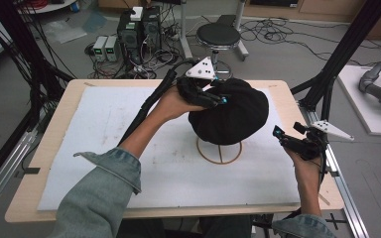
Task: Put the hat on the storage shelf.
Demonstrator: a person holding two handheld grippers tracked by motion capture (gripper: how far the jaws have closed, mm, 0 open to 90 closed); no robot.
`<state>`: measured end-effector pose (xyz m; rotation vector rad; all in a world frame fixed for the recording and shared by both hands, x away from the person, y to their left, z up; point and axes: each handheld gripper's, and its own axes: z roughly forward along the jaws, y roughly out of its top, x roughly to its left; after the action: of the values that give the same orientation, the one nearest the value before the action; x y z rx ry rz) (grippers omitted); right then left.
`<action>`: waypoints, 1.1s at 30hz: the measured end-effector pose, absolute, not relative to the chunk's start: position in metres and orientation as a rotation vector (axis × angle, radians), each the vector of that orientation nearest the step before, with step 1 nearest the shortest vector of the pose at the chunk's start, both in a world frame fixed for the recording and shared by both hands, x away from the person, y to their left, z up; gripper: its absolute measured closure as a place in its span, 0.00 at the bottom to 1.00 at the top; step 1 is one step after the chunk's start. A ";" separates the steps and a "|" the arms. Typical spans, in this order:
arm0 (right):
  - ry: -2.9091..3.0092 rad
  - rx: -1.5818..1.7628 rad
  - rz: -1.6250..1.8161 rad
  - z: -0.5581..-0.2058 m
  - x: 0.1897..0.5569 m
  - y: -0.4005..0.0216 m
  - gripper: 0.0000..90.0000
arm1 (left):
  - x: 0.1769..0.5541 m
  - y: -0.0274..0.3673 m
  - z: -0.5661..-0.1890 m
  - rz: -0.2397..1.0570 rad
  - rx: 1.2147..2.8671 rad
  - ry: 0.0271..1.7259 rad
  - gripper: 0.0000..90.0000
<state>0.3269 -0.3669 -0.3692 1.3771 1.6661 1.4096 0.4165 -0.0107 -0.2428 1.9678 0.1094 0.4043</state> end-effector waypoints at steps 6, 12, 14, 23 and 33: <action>1.665 1.378 1.410 -0.369 0.327 -0.367 0.13 | 0.415 -0.009 -0.242 0.416 1.957 0.094 0.50; 1.667 1.376 1.408 -0.369 0.327 -0.367 0.13 | 0.412 -0.005 -0.240 0.432 1.972 0.087 0.50; 1.665 1.378 1.410 -0.369 0.327 -0.367 0.13 | 0.412 -0.001 -0.240 0.439 1.972 0.094 0.48; 1.673 1.376 1.403 -0.371 0.328 -0.365 0.13 | 0.404 0.032 -0.234 0.476 1.940 0.158 0.43; 1.681 1.385 1.406 -0.372 0.331 -0.362 0.13 | 0.395 0.081 -0.250 0.526 1.926 0.287 0.36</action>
<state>0.3309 -0.3620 -0.3720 1.3851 1.6815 1.4061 0.3949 0.0805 -0.2503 1.9259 0.2871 0.5259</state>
